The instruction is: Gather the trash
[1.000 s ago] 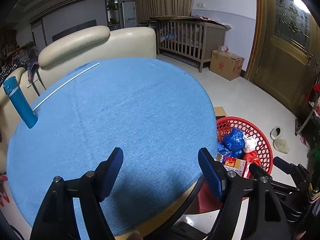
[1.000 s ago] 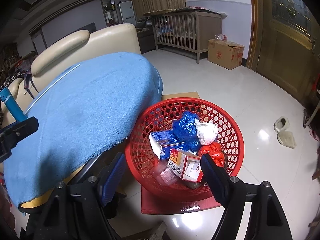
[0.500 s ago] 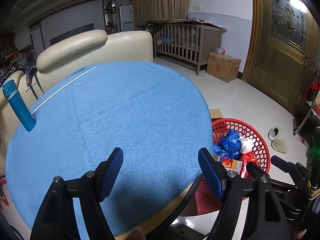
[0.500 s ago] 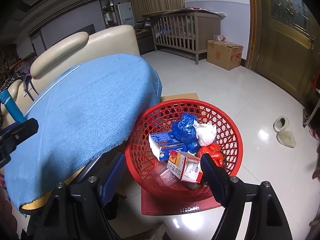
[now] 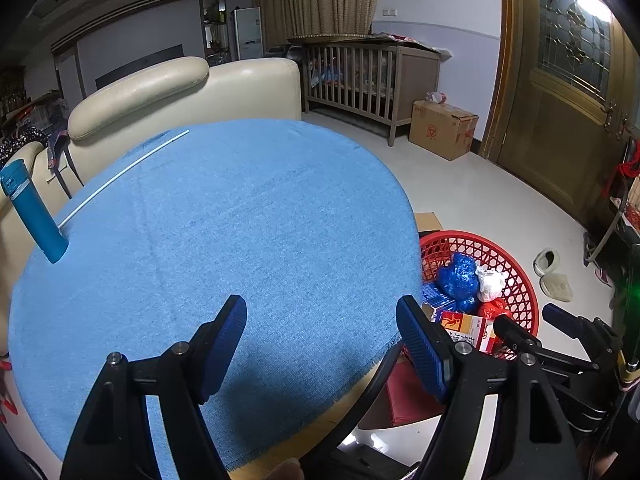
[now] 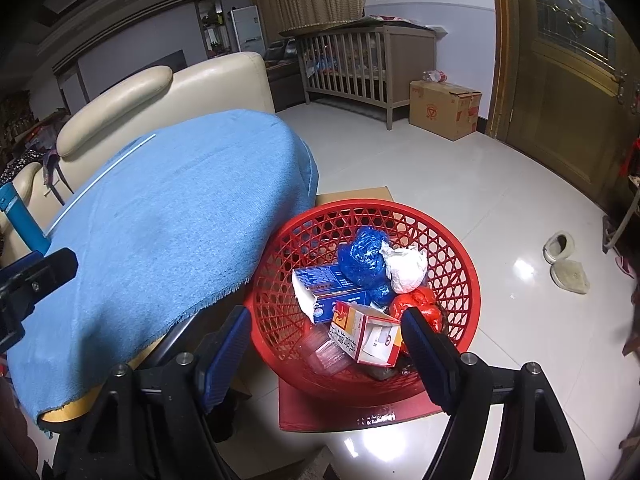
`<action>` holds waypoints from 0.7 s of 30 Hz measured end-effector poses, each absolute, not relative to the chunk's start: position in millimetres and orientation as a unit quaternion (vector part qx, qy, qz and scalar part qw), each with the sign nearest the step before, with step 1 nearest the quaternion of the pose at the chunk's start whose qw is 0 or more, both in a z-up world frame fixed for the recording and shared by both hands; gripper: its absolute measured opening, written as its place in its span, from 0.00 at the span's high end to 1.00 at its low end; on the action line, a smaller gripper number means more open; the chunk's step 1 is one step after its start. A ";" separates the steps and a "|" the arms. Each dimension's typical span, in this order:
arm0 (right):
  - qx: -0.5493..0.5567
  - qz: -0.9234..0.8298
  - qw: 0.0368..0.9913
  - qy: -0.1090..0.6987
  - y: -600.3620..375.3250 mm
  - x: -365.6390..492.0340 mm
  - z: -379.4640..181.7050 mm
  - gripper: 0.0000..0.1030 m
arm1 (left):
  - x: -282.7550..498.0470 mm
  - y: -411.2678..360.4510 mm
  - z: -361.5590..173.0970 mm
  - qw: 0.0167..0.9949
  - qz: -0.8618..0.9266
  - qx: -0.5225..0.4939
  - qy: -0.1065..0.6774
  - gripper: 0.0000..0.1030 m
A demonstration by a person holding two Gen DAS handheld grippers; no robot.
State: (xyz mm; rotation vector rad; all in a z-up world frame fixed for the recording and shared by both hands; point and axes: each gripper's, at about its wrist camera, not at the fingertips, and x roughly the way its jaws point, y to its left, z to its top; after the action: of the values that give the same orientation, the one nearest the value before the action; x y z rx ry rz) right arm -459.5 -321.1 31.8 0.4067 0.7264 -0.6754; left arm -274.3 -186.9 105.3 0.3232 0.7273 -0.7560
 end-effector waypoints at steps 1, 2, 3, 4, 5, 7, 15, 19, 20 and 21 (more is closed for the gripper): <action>0.194 -0.322 0.860 0.346 -320.9 -459.6 32.1 0.23 | -274.7 -187.0 105.5 0.853 -0.359 0.154 0.345 0.24; 0.193 -0.322 0.860 0.346 -321.2 -459.6 32.0 0.23 | -275.0 -187.4 105.3 0.854 -0.359 0.155 0.344 0.24; 0.193 -0.322 0.860 0.346 -321.0 -459.5 31.8 0.23 | -275.5 -187.7 105.2 0.854 -0.359 0.156 0.344 0.24; 0.193 -0.323 0.860 0.346 -321.0 -459.6 31.9 0.23 | -275.7 -187.9 105.1 0.853 -0.359 0.156 0.344 0.25; 0.193 -0.323 0.860 0.346 -321.0 -459.6 31.9 0.23 | -274.9 -187.4 105.3 0.853 -0.360 0.156 0.344 0.24; 0.193 -0.323 0.860 0.346 -320.8 -459.6 32.2 0.23 | -275.4 -187.7 105.2 0.853 -0.360 0.156 0.344 0.24; 0.193 -0.323 0.860 0.346 -320.8 -459.9 32.0 0.23 | -276.2 -188.6 104.6 0.852 -0.362 0.155 0.346 0.24; 0.193 -0.325 0.860 0.344 -321.2 -461.0 32.9 0.23 | -276.9 -189.3 104.6 0.853 -0.361 0.158 0.343 0.24; 0.193 -0.325 0.860 0.343 -320.8 -461.2 33.3 0.23 | -277.0 -189.0 104.6 0.852 -0.362 0.157 0.343 0.24; 0.193 -0.326 0.860 0.343 -320.0 -461.2 33.5 0.23 | -277.1 -189.0 104.6 0.852 -0.362 0.157 0.343 0.24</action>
State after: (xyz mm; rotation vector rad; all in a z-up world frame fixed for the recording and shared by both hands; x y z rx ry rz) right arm -461.2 -320.0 33.5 0.4046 0.7193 -0.6838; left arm -277.1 -189.0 104.6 0.3312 0.7224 -0.7609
